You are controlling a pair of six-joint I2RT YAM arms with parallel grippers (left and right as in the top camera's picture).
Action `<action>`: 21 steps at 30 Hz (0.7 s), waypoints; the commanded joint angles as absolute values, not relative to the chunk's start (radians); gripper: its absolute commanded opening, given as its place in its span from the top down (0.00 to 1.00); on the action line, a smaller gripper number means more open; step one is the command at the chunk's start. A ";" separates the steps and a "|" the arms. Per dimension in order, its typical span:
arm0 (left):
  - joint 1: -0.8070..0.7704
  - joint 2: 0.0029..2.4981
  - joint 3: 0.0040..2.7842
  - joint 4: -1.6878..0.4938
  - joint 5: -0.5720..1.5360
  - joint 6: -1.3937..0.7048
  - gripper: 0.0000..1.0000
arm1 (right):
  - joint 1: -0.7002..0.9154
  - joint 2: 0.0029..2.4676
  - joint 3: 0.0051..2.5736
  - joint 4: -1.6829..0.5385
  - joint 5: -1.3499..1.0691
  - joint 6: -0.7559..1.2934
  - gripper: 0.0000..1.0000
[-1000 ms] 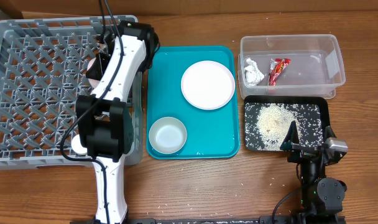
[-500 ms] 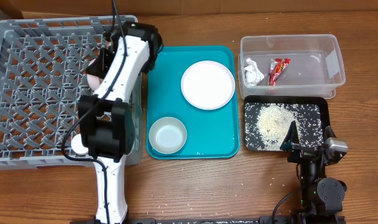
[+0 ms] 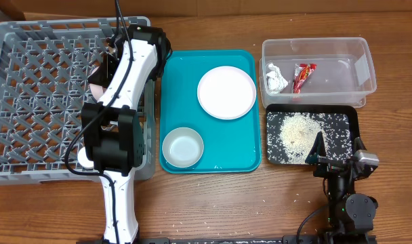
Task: Sort waste into correct bins and load items into the dishwasher
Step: 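Lift the plate and lower it into the dish rack with the left gripper, then release the plate upright in the rack and withdraw the left gripper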
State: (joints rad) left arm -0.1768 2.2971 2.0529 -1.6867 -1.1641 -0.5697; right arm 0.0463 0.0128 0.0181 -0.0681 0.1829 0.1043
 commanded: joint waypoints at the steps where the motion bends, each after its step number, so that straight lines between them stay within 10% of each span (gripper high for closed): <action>1: -0.155 2.322 2.030 -1.691 -1.216 -0.564 0.96 | 0.043 0.003 0.008 -0.061 0.183 0.104 0.00; 21: -0.244 2.323 2.029 -1.678 -1.026 -0.546 0.92 | 0.043 0.003 0.008 -0.061 0.183 0.104 0.00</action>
State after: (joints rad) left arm -0.2260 2.2971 2.0407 -1.6688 -1.1767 -0.5495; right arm 0.0463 0.0128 0.0181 -0.0677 0.1825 0.1047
